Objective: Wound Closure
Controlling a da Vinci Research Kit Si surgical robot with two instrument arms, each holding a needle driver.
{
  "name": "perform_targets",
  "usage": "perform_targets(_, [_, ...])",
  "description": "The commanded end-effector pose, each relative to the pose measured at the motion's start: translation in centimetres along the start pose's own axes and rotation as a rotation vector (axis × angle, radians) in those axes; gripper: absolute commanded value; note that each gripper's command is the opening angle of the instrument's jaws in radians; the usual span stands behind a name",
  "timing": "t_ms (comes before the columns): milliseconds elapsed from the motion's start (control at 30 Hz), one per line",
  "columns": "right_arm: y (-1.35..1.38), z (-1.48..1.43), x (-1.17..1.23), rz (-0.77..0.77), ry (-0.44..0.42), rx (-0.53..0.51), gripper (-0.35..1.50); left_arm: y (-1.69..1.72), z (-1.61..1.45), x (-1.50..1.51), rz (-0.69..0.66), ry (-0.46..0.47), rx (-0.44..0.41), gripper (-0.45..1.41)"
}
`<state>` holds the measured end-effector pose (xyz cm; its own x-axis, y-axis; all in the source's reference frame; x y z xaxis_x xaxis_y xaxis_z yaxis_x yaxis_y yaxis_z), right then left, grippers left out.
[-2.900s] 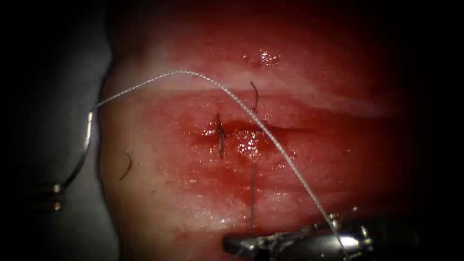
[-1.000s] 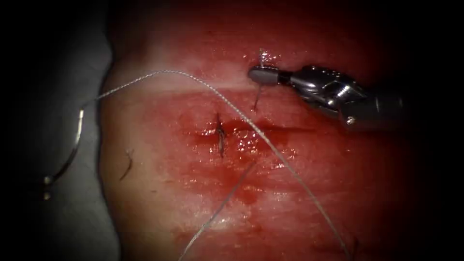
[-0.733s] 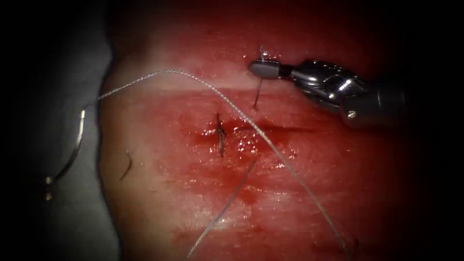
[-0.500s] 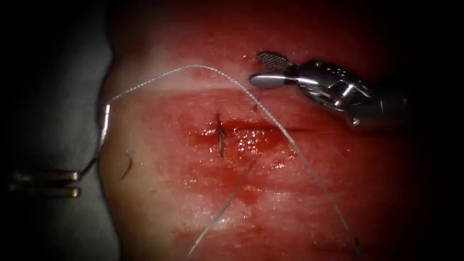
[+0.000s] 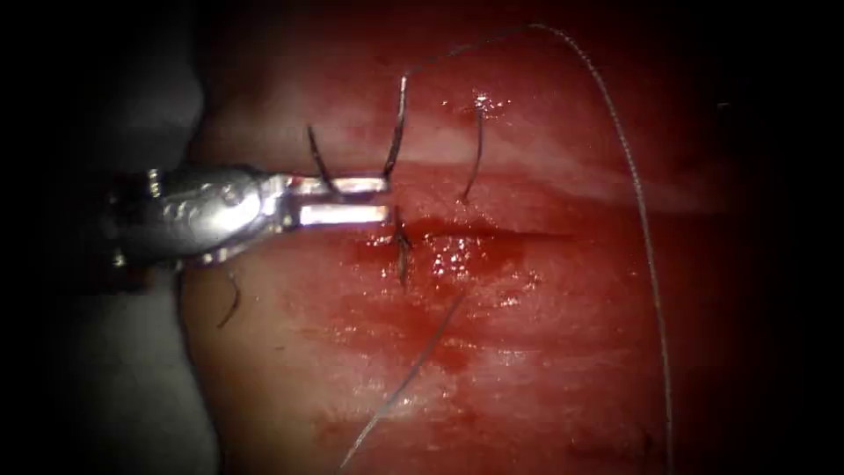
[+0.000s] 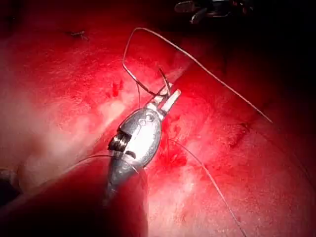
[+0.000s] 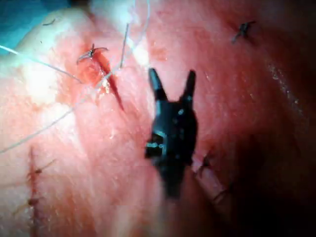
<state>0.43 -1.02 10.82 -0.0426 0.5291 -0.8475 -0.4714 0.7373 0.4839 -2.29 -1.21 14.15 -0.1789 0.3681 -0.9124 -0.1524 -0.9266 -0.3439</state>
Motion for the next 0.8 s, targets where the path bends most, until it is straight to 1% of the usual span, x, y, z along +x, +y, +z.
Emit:
perform_targets(33, [-0.04, -0.18, -0.12, 0.001, -0.015, -0.018, 1.23, -0.13, 0.19, -0.19, 0.006, -0.104, 0.032, -0.45])
perform_targets(67, [-0.05, -0.22, -0.12, -0.002, -0.018, -0.025, 1.23, -0.22, 0.24, -0.24, 0.007, -0.127, 0.041, -0.45])
perform_targets(100, [-0.08, -0.26, -0.14, -0.006, -0.021, -0.038, 1.23, -0.43, 0.33, -0.37, 0.005, -0.160, 0.061, -0.45])
perform_targets(133, [-0.10, -0.27, -0.15, -0.008, -0.022, -0.043, 1.23, -0.51, 0.35, -0.43, 0.007, -0.169, 0.068, -0.45])
perform_targets(167, [-0.15, -0.28, -0.18, -0.011, -0.021, -0.049, 1.23, -0.71, 0.38, -0.59, 0.017, -0.198, 0.077, -0.45])
perform_targets(233, [-0.20, -0.26, -0.20, -0.013, -0.018, -0.055, 1.23, -0.86, 0.39, -0.74, 0.028, -0.225, 0.093, -0.45])
perform_targets(267, [-0.23, -0.23, -0.23, -0.015, -0.018, -0.057, 1.23, -0.98, 0.42, -0.94, 0.026, -0.246, 0.112, -0.45])
perform_targets(300, [-0.25, -0.21, -0.24, -0.016, -0.018, -0.060, 1.23, -1.00, 0.44, -1.03, 0.004, -0.256, 0.113, -0.45])
perform_targets(333, [-0.27, -0.19, -0.25, -0.017, -0.017, -0.062, 1.25, -1.02, 0.49, -1.16, -0.050, -0.264, 0.103, 0.14])
perform_targets(367, [-0.29, -0.17, -0.26, -0.019, -0.016, -0.066, 1.26, -1.03, 0.52, -1.24, -0.101, -0.271, 0.096, 0.50])
perform_targets(400, [-0.34, -0.11, -0.30, -0.023, -0.015, -0.065, 1.30, -1.04, 0.58, -1.42, -0.148, -0.279, 0.103, 0.65])
perform_targets(467, [-0.41, -0.03, -0.36, -0.030, -0.017, -0.055, 1.30, -1.02, 0.58, -1.55, -0.145, -0.282, 0.106, 0.80])
perform_targets(500, [-0.43, 0.00, -0.38, -0.032, -0.021, -0.053, 1.30, -1.00, 0.56, -1.56, -0.149, -0.282, 0.104, 0.87])
perform_targets(567, [-0.47, 0.05, -0.42, -0.043, -0.027, -0.044, 1.30, -0.98, 0.51, -1.54, -0.151, -0.284, 0.097, 0.95])
perform_targets(633, [-0.50, 0.09, -0.46, -0.042, -0.030, -0.038, 1.30, -0.98, 0.43, -1.45, -0.159, -0.277, 0.086, 1.14])
perform_targets(667, [-0.52, 0.11, -0.49, -0.046, -0.027, -0.035, 1.30, -1.00, 0.31, -1.30, -0.172, -0.276, 0.086, 1.26])
perform_targets(700, [-0.53, 0.12, -0.51, -0.047, -0.025, -0.033, 1.30, -1.02, 0.23, -1.22, -0.166, -0.276, 0.084, 1.32])
perform_targets(733, [-0.55, 0.13, -0.54, -0.044, -0.025, -0.030, 1.30, -1.05, 0.03, -1.05, -0.127, -0.284, 0.089, 1.39])
perform_targets(767, [-0.55, 0.14, -0.55, -0.045, -0.025, -0.030, 1.28, -1.07, -0.06, -0.98, -0.115, -0.293, 0.104, 1.39])
perform_targets(800, [-0.57, 0.14, -0.57, -0.041, -0.026, -0.026, 1.28, -1.10, -0.24, -0.85, -0.059, -0.318, 0.134, 1.39])
